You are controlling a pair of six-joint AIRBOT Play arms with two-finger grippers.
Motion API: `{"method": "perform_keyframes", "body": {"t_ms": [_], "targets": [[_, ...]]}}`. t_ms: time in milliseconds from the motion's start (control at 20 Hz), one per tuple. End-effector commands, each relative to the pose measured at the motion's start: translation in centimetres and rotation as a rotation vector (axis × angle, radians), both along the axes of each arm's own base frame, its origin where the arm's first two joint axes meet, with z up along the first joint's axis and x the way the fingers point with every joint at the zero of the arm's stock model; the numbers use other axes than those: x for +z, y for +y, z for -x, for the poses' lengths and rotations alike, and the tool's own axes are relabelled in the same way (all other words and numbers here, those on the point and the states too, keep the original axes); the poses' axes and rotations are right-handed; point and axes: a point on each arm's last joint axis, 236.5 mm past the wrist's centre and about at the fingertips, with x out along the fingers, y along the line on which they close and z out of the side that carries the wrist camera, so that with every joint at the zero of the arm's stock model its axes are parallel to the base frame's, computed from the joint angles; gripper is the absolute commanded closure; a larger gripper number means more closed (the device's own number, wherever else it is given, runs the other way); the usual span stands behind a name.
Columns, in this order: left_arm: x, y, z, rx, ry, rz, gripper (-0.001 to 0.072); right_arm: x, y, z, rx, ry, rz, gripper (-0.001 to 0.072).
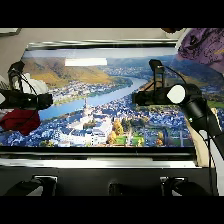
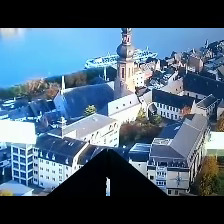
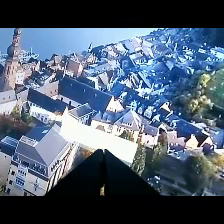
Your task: Fold the clothes and pants, and hang the long-sleeved shirts on hangers.
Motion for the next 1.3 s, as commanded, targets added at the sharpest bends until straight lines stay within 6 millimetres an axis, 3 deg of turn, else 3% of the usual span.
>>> {"method": "perform_keyframes", "body": {"t_ms": [0, 450, 500, 550, 600, 700, 800, 950, 1100, 1250], "targets": [[0.0, 0.0, 0.0, -0.001, 0.0, 0.0, 0.0688, 0.1, 0.0, 0.0, 0.0, -0.001, -0.001, 0.0681], [0.0, 0.0, 0.0, -0.001, 0.001, 0.0, 0.0687, 0.1, 0.0, 0.0, 0.0, -0.001, -0.001, 0.0681], [0.0, 0.0, 0.0, 0.001, 0.001, 0.0, 0.0646, 0.1, 0.0, 0.0, 0.0, -0.001, -0.001, 0.0681], [-0.1, 0.1, 0.2, 0.021, 0.013, 0.008, 0.0343, 0.1, 0.1, 0.0, 0.0, -0.001, -0.002, 0.0681], [-0.4, 0.5, 0.6, 0.062, 0.043, 0.014, -0.0006, 0.1, 0.1, 0.0, 0.0, -0.001, -0.002, 0.0681], [-1.5, 4.4, 1.6, 0.18, 0.11, -0.071, -0.0013, 0.1, 0.1, 0.0, 0.001, 0.002, -0.004, 0.0681], [-2.8, 10.7, 2.7, 0.366, 0.156, -0.161, -0.0013, 0.0, 0.1, 0.2, 0.003, 0.007, -0.003, 0.0681], [-4.7, 17.9, 3.9, 0.586, 0.172, -0.146, -0.0013, 0.0, 0.1, 0.2, 0.003, 0.006, -0.002, 0.0681], [-6.6, 24.3, 4.7, 0.748, 0.126, -0.143, -0.0013, 0.0, 0.1, 0.2, 0.002, 0.007, -0.002, 0.0681], [-9.3, 29.5, 4.9, 0.854, 0.089, -0.148, -0.0013, 0.0, 0.1, 0.2, 0.003, 0.008, -0.002, 0.0681]]}}
